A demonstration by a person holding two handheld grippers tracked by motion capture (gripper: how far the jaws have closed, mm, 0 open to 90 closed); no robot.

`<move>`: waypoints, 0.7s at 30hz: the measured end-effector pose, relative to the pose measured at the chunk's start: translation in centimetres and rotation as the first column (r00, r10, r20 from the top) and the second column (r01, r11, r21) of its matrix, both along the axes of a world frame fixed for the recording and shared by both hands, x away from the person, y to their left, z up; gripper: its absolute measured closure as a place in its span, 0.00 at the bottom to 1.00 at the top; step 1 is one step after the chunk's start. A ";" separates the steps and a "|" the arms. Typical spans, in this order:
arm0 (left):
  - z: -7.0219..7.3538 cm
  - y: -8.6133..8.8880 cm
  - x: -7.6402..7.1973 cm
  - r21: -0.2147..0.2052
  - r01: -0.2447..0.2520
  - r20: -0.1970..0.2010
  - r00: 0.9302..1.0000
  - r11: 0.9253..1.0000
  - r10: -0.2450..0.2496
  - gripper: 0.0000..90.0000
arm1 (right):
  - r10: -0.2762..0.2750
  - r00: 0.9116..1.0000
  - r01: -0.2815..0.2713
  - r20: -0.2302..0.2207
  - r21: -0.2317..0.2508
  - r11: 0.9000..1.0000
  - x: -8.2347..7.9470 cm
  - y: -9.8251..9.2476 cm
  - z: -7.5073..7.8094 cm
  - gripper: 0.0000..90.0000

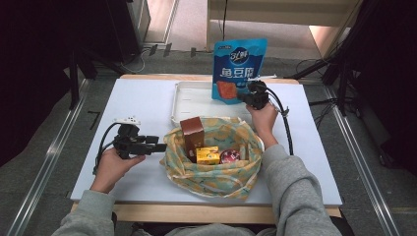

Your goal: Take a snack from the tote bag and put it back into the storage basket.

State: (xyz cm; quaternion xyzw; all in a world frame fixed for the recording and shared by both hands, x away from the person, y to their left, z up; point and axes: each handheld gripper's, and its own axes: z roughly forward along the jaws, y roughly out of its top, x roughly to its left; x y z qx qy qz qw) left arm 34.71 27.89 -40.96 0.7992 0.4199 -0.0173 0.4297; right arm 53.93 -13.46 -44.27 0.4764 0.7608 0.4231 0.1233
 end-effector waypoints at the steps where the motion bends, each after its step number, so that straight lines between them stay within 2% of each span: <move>1: 0.0 0.0 0.0 0.000 -0.001 -0.001 1.000 1.000 0.001 0.43 | 0.006 1.000 -0.006 0.002 0.004 1.000 0.0 0.0 0.0 1.00; 10: -0.1 0.0 0.0 -0.003 0.001 0.000 1.000 1.000 -0.001 0.43 | 0.020 1.000 -0.020 0.012 0.003 1.000 0.2 0.7 -0.2 1.00; 16: -0.1 0.0 0.0 -0.004 0.002 -0.001 1.000 1.000 -0.002 0.43 | 0.010 1.000 -0.010 -0.013 -0.012 1.000 0.6 0.7 -0.3 1.00; 18: -0.1 0.0 0.0 -0.004 0.001 -0.001 1.000 1.000 -0.001 0.43 | 0.018 1.000 -0.018 0.001 -0.023 1.000 0.7 0.8 -0.1 1.00; 21: -0.1 0.1 0.0 -0.002 0.000 0.000 1.000 1.000 0.000 0.43 | 0.022 1.000 -0.022 0.009 -0.010 1.000 0.8 0.9 0.2 1.00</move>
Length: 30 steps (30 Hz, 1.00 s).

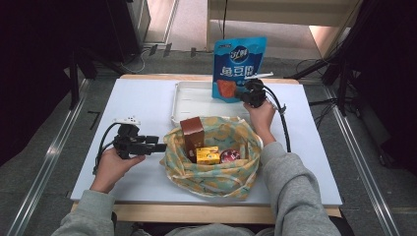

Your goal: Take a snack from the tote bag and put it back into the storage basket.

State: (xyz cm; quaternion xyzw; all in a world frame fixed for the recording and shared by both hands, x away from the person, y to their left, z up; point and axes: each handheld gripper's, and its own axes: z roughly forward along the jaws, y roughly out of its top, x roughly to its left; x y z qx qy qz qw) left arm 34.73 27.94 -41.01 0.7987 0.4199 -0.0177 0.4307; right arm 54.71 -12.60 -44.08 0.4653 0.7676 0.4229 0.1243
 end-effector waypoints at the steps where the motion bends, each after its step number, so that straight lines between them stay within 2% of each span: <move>1: 0.0 0.0 0.0 -0.001 0.001 0.001 1.000 1.000 -0.001 0.43 | 0.000 1.000 0.000 -0.002 0.005 1.000 -0.1 0.0 0.2 1.00; 5: 0.1 0.0 -0.1 0.001 -0.003 -0.001 1.000 1.000 0.003 0.43 | 0.012 1.000 -0.011 -0.009 0.018 1.000 -0.4 0.0 0.5 1.00; 10: 0.1 0.0 -0.1 0.002 -0.004 -0.001 1.000 1.000 0.004 0.43 | 0.039 0.999 -0.040 0.009 0.014 0.999 -1.3 -0.3 1.4 1.00; 11: 0.1 0.0 -0.1 0.003 -0.003 -0.001 1.000 1.000 0.003 0.43 | 0.046 0.999 -0.046 0.008 0.022 0.999 -1.5 -0.4 1.6 1.00; 12: 0.1 0.0 -0.1 0.003 -0.002 -0.001 1.000 1.000 0.002 0.43 | 0.057 0.998 -0.057 -0.008 0.057 0.997 -2.0 -0.7 2.0 0.98; 14: 0.1 -0.1 -0.1 0.005 -0.004 -0.001 1.000 1.000 0.004 0.43 | 0.070 0.997 -0.069 -0.014 0.067 0.995 -2.2 -0.8 2.2 0.97; 16: 0.1 -0.1 0.0 0.001 -0.004 -0.002 1.000 1.000 0.004 0.42 | 0.096 0.995 -0.095 -0.020 0.045 0.994 -2.9 -1.1 2.6 0.94; 19: 0.1 -0.2 -0.1 0.005 -0.005 0.000 1.000 1.000 0.005 0.42 | 0.101 0.995 -0.101 -0.009 0.023 0.995 -3.7 -1.3 3.1 0.94; 21: 0.1 -0.2 0.0 0.001 -0.003 0.000 1.000 1.000 0.003 0.42 | 0.096 0.995 -0.096 0.005 0.042 0.995 -4.3 -1.6 3.4 0.94; 25: 0.1 -0.3 0.0 0.004 -0.001 0.001 1.000 1.000 0.001 0.42 | 0.114 0.993 -0.114 -0.004 0.022 0.993 -5.3 -1.9 3.8 0.92; 26: 0.1 -0.3 0.0 0.005 0.003 0.003 1.000 1.000 -0.003 0.42 | 0.122 0.992 -0.123 0.010 0.015 0.992 -5.9 -1.9 4.0 0.90; 30: 0.1 -0.4 0.0 0.002 -0.003 -0.004 1.000 1.000 0.003 0.42 | 0.129 0.992 -0.129 0.011 0.023 0.991 -6.6 -2.2 4.4 0.89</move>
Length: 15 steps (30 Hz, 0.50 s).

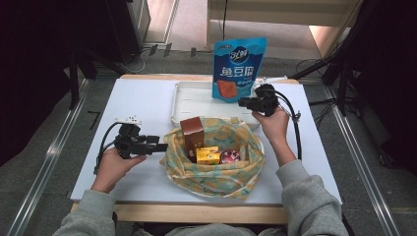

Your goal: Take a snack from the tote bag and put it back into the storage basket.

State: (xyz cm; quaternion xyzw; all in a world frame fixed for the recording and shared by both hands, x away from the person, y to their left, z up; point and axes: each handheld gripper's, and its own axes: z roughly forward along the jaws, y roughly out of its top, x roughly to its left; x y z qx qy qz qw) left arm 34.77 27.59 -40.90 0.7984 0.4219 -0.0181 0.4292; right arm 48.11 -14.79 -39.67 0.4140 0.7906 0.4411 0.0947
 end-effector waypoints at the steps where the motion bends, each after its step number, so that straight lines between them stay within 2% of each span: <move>1: 0.0 0.0 0.0 0.001 0.000 0.001 1.000 1.000 0.000 0.42 | 0.002 1.000 -0.002 0.009 0.002 1.000 -0.2 -0.1 0.1 0.88; 9: 0.0 -0.1 0.0 0.000 0.007 0.005 1.000 1.000 -0.007 0.42 | 0.061 0.998 -0.061 -0.010 0.014 0.998 -1.8 -0.7 1.4 0.82; 15: 0.1 -0.2 0.0 0.003 0.012 0.007 1.000 1.000 -0.013 0.42 | 0.079 0.997 -0.079 -0.001 0.015 0.997 -2.8 -1.1 1.7 0.80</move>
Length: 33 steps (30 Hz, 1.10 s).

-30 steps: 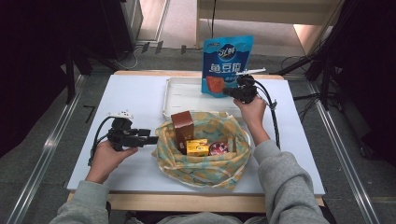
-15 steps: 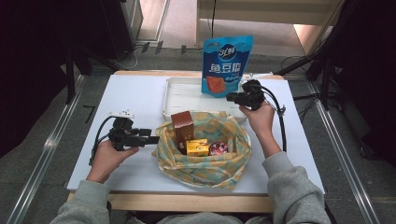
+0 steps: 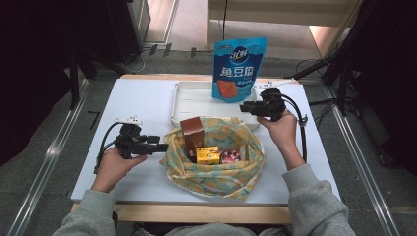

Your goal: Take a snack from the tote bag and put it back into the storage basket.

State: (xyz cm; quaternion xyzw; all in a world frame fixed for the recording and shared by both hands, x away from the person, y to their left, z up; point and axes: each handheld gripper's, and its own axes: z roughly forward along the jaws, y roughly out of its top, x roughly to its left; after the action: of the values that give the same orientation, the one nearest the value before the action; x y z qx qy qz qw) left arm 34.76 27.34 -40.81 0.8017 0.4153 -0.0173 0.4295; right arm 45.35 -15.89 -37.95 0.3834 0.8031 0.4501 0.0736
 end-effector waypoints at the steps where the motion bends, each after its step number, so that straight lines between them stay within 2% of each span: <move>1: 0.0 0.0 0.0 0.000 0.000 -0.002 1.000 1.000 0.000 0.42 | 0.007 1.000 -0.007 0.004 0.003 1.000 -0.3 -0.1 0.3 0.79; 4: 0.0 -0.1 0.0 -0.001 0.002 -0.001 1.000 1.000 -0.002 0.41 | 0.025 1.000 -0.025 0.002 0.003 1.000 -0.7 0.1 0.6 0.77; 8: 0.1 0.0 0.0 0.001 0.004 0.000 1.000 1.000 -0.004 0.41 | 0.062 0.997 -0.062 0.034 -0.007 0.998 -1.7 0.4 1.5 0.73; 13: 0.0 0.0 0.0 -0.003 0.002 -0.004 1.000 1.000 -0.002 0.41 | 0.101 0.994 -0.101 0.030 0.016 0.995 -2.3 0.5 2.2 0.68; 15: 0.1 0.0 0.0 -0.002 0.003 -0.002 1.000 1.000 -0.003 0.41 | 0.136 0.990 -0.137 0.032 0.020 0.990 -2.7 0.8 2.5 0.65; 16: 0.1 0.0 0.0 -0.002 0.004 -0.002 1.000 1.000 -0.004 0.41 | 0.136 0.990 -0.137 0.032 0.020 0.990 -2.7 0.8 2.5 0.65; 17: 0.1 0.0 0.0 0.002 0.006 0.001 1.000 1.000 -0.006 0.41 | 0.166 0.985 -0.167 0.036 0.022 0.986 -3.0 1.1 2.7 0.64; 20: 0.1 0.0 0.0 -0.001 0.005 0.000 1.000 1.000 -0.005 0.41 | 0.183 0.982 -0.184 0.043 0.019 0.983 -3.3 1.4 2.9 0.63; 21: 0.1 0.0 -0.1 0.002 0.004 0.001 1.000 1.000 -0.004 0.41 | 0.205 0.977 -0.206 0.055 0.022 0.978 -3.7 1.7 3.1 0.63; 24: 0.1 0.0 -0.1 0.002 0.004 0.000 1.000 1.000 -0.004 0.41 | 0.221 0.973 -0.222 0.061 0.020 0.975 -4.0 2.1 3.3 0.62; 27: 0.1 0.0 -0.1 -0.002 0.004 -0.001 1.000 1.000 -0.004 0.41 | 0.257 0.964 -0.258 0.064 0.023 0.966 -4.6 2.9 3.6 0.61; 33: 0.1 0.0 -0.1 0.002 -0.001 -0.004 1.000 1.000 0.001 0.41 | 0.282 0.958 -0.283 0.060 0.012 0.959 -5.2 3.7 3.9 0.60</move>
State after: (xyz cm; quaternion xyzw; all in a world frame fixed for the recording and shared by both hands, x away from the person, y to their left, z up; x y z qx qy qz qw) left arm 34.62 27.37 -40.69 0.8017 0.4168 -0.0183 0.4280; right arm 40.18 -12.15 -34.05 0.2525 0.8425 0.4751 0.0278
